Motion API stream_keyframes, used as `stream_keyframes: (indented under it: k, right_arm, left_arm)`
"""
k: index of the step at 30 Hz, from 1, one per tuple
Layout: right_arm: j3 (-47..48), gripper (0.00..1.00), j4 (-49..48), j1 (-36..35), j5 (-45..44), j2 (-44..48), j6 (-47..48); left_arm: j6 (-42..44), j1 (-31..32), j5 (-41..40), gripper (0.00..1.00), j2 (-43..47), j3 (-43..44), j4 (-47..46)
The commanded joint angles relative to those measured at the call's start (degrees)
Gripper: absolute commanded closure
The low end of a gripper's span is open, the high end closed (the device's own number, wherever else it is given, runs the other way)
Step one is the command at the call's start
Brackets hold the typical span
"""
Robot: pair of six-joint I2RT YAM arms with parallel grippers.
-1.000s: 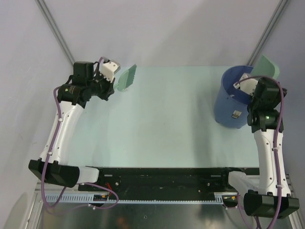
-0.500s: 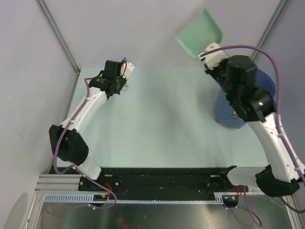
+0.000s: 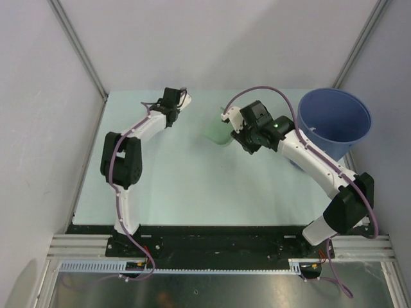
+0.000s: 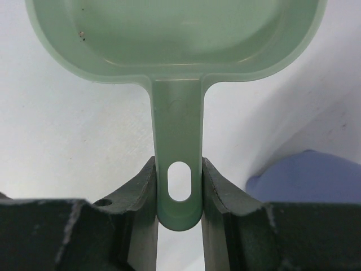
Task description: Sweep away the paper scraps from the table
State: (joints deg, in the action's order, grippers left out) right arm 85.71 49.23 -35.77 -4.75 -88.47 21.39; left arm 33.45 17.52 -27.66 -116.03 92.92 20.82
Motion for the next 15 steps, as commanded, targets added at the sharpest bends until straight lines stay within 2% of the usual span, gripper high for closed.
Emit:
stream_keyframes:
  k: [1,3,7,10,11,15]
  right_arm:
    - [-2.5,1.00,-2.5,0.3,4.2,3.4,-3.2]
    - [-3.4,1.00,-1.7,0.3,4.0,2.4,-3.3]
    - [-3.4,1.00,0.2,-0.1,1.0,0.1,-3.3]
    - [-3.9,1.00,0.7,-0.4,1.1,0.0,-3.3]
    - [-4.3,1.00,0.6,-0.4,1.2,0.1,-3.1]
    - [-5.9,1.00,0.6,-0.6,1.2,0.2,-3.9]
  left_arm:
    - [3.1,-0.7,1.4,1.00,-2.4,1.3,-1.2]
    - [3.3,-0.7,1.9,1.00,-3.0,-0.5,-1.2]
    - [6.0,-0.5,8.9,1.00,-0.2,-6.2,-0.9]
    - [8.2,0.4,17.1,1.00,5.2,-13.0,2.2]
    - [8.3,0.8,22.3,1.00,6.7,-14.3,3.9]
    - [3.1,1.8,34.0,1.00,12.8,-18.6,13.5]
